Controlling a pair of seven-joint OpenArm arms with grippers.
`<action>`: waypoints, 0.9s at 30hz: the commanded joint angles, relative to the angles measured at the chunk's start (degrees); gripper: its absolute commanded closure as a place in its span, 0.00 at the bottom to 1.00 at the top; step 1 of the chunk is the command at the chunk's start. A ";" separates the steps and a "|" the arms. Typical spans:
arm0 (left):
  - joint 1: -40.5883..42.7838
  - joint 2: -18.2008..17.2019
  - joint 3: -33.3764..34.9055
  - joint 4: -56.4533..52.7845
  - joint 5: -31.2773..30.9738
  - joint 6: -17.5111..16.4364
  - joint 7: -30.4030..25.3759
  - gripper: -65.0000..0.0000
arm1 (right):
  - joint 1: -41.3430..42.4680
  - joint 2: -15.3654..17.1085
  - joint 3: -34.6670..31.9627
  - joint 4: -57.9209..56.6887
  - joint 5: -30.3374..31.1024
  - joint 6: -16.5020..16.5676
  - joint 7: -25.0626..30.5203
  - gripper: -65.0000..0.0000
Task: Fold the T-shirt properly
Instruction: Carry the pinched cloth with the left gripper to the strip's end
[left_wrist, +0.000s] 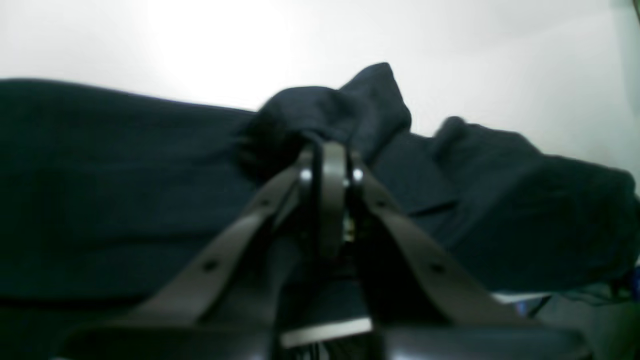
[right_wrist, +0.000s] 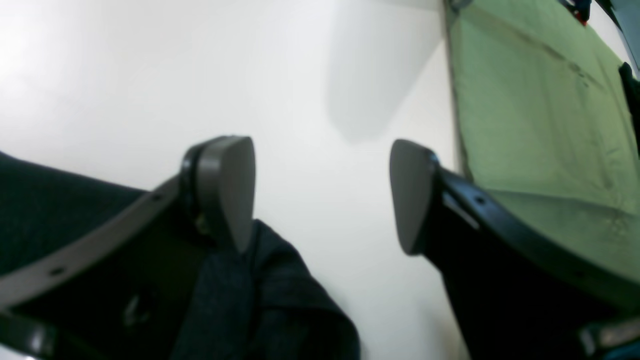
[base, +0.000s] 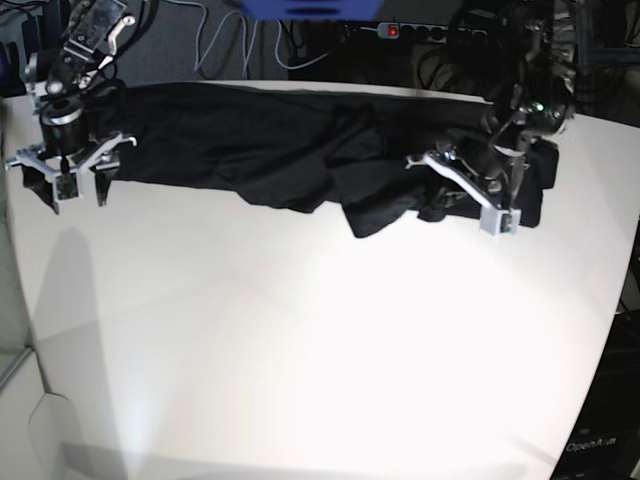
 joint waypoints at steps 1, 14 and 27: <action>0.47 -1.39 -1.41 1.34 -1.35 -0.41 -0.95 1.00 | 0.93 0.44 0.28 1.01 0.88 -0.25 1.32 0.39; 7.85 -6.05 -13.98 1.17 -7.94 -7.62 -0.69 1.00 | 1.46 0.44 0.20 1.10 0.88 -0.25 1.32 0.39; 11.37 -5.96 -24.62 -0.06 -7.07 -12.72 -0.78 1.00 | 1.46 0.61 0.20 1.01 0.88 -0.25 1.32 0.39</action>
